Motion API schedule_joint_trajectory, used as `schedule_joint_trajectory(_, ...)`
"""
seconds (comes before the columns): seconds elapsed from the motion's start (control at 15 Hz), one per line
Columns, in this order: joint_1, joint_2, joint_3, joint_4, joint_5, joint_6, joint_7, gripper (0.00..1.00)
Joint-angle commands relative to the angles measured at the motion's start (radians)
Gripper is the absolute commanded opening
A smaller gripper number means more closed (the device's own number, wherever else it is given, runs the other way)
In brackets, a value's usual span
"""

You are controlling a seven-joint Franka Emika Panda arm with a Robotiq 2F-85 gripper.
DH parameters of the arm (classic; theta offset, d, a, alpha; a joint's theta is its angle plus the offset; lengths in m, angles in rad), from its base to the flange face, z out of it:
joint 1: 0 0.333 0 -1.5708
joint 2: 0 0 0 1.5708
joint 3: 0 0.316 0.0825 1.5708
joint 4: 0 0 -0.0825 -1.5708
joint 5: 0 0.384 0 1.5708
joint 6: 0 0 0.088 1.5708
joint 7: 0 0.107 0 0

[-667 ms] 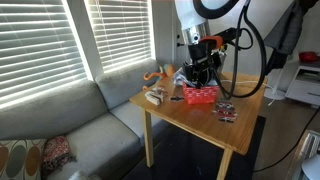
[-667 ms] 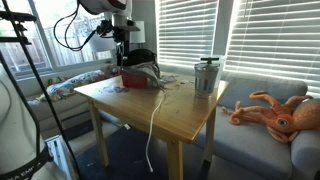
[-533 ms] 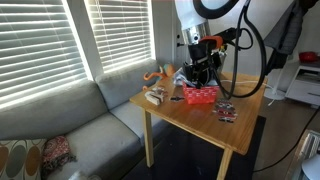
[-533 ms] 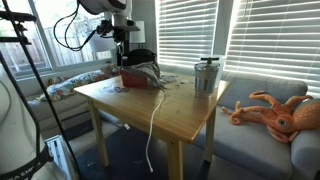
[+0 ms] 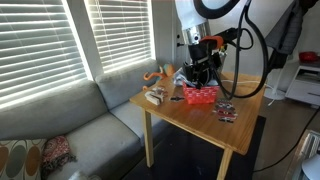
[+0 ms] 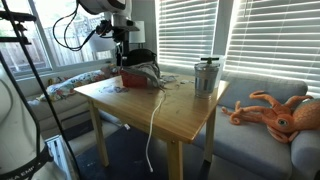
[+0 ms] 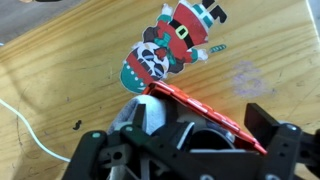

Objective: Move the red basket forward

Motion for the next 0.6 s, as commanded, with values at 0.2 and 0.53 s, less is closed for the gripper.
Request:
schedule_joint_trajectory(0.2, 0.048, -0.159, -0.041, -0.147, 0.008, 0.075, 0.003, 1.00)
schedule_joint_trajectory(0.53, 0.029, -0.212, -0.081, -0.214, 0.028, 0.099, -0.037, 1.00)
